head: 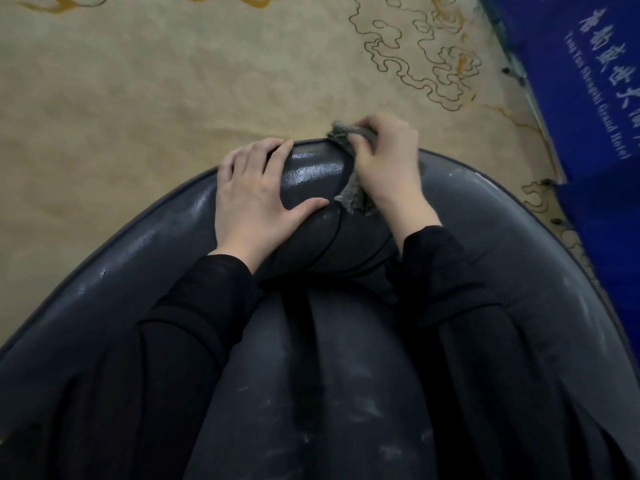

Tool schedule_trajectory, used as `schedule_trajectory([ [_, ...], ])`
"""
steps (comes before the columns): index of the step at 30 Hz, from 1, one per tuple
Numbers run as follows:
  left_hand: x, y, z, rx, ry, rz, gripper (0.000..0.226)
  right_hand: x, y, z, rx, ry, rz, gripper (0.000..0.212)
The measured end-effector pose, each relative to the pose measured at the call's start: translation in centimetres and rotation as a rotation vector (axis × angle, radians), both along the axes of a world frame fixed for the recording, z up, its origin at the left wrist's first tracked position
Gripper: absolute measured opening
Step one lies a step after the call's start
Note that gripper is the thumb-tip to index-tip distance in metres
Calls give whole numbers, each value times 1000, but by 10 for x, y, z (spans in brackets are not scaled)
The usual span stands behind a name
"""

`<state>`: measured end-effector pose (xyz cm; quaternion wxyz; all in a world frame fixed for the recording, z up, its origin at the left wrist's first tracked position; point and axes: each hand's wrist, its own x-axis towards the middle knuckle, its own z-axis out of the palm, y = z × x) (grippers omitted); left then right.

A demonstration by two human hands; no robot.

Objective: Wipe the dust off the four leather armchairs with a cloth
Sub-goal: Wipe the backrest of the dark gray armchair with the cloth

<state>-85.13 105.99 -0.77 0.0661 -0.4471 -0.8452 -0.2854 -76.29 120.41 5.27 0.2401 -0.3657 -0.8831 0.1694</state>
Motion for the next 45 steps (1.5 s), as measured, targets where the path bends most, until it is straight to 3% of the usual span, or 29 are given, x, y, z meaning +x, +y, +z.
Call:
schedule_trajectory([
  [4, -1, -1, 1, 0, 2, -28, 80, -8, -25, -9, 68, 8, 42, 8],
  [15, 0, -3, 10, -86, -36, -72, 82, 70, 3, 2, 94, 25, -489, 15],
  [19, 1, 3, 17, -62, -67, -94, 76, 47, -1, 3, 104, 36, -317, 14],
  [24, 6, 43, 30, -83, -61, -349, 76, 41, 11, 8, 79, -102, -157, 19],
  [28, 10, 68, 29, -131, -58, -462, 77, 73, 29, 12, 103, -120, -289, 19],
  [33, 10, 72, 21, -101, -16, -448, 74, 104, 31, 5, 94, 44, -547, 16],
  [38, 9, 72, 19, -74, -34, -446, 73, 68, 6, -11, 183, 146, -376, 12],
  [45, 8, 71, 18, -66, -65, -465, 72, 93, -22, -26, 201, 183, -495, 15],
])
